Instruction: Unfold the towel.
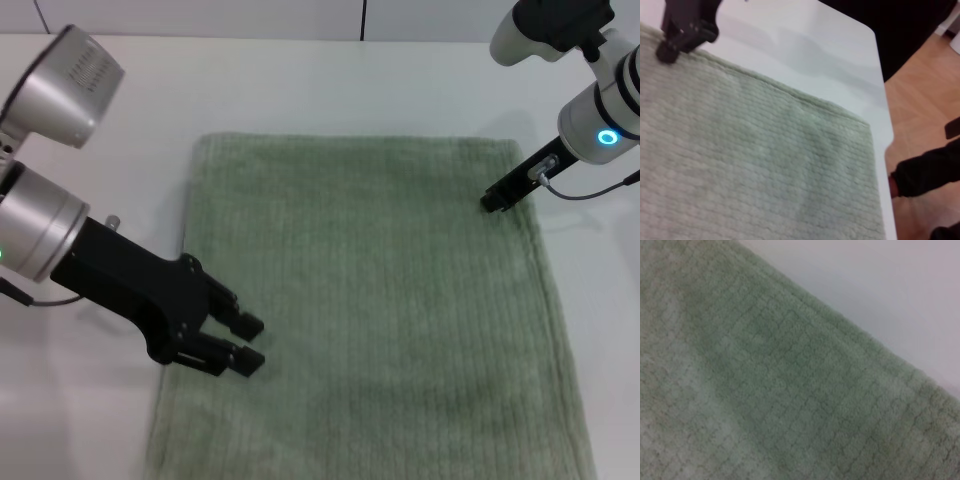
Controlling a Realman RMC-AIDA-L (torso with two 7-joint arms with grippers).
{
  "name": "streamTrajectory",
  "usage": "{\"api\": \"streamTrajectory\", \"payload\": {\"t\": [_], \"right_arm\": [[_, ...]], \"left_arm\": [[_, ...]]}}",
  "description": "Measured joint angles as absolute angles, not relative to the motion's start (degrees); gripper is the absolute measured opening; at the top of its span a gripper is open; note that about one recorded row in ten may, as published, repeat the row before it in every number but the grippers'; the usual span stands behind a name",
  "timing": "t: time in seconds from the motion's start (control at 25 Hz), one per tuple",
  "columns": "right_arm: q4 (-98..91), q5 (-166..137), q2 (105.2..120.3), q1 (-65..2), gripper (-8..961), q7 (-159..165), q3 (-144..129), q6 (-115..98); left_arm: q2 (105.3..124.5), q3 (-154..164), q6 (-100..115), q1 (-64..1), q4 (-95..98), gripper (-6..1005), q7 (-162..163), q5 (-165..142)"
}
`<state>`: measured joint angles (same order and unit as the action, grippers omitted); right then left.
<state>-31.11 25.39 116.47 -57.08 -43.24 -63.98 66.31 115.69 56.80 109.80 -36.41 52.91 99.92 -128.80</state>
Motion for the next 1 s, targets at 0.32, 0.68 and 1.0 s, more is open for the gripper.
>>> {"api": "streamTrajectory", "payload": {"t": [0.32,0.68,1.0], "right_arm": [[-31.18,25.39,116.61,-57.25,18,-43.23,-63.98,66.18],[-34.63,25.45,117.6,-59.31,18,-42.37,-63.8,62.41],[-38.61,25.74,119.23,-59.21,18,-38.55,-69.11,46.77]], "left_arm": [[117.0,46.56,104.4,-36.62,52.98,359,93.87,-128.05],[117.84,37.81,91.11,-36.05,39.73,373,77.63,-108.43],[117.99,27.15,85.01,-35.6,27.21,305,67.99,-90.36]]}}
